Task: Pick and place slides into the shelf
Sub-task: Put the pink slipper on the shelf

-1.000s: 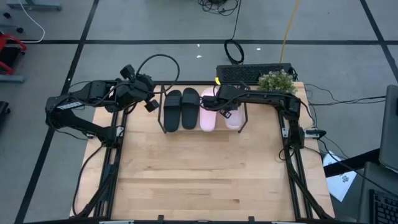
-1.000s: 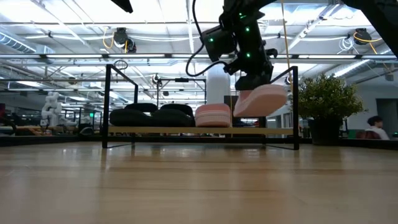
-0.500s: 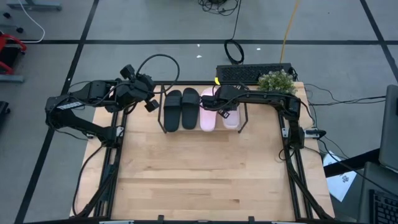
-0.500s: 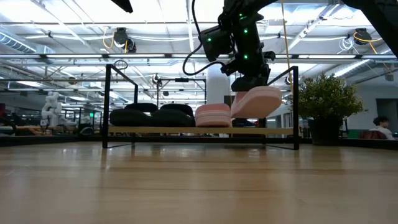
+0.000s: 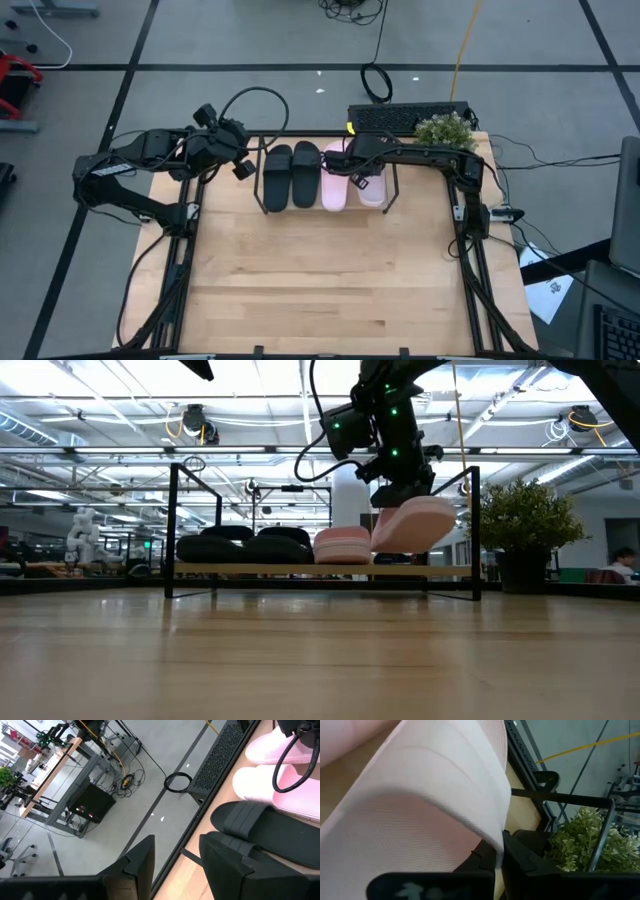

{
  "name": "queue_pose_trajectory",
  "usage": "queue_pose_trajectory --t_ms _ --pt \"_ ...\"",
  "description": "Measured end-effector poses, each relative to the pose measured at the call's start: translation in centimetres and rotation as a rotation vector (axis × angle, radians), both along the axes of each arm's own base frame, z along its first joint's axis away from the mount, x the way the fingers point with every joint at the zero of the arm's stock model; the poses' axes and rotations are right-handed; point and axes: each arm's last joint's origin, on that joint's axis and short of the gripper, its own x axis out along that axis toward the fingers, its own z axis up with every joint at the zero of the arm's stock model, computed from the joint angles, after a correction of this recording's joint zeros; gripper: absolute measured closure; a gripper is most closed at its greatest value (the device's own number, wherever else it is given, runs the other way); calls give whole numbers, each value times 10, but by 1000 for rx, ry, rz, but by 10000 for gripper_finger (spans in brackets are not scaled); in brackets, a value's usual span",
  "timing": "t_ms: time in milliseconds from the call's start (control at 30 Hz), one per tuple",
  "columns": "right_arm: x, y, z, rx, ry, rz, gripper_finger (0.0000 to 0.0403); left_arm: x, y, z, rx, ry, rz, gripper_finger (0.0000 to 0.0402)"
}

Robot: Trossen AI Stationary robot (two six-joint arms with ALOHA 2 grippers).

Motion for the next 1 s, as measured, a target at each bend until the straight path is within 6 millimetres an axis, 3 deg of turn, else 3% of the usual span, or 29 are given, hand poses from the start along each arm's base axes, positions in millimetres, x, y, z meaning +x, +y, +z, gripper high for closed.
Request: queue_pose_trajectory --t_ms 600,1000 --pt "4 -1 -2 12 -47 5 403 0 0 0 3 5 -3 243" --pt "-6 2 -27 30 11 -19 403 0 0 0 3 5 -3 243"
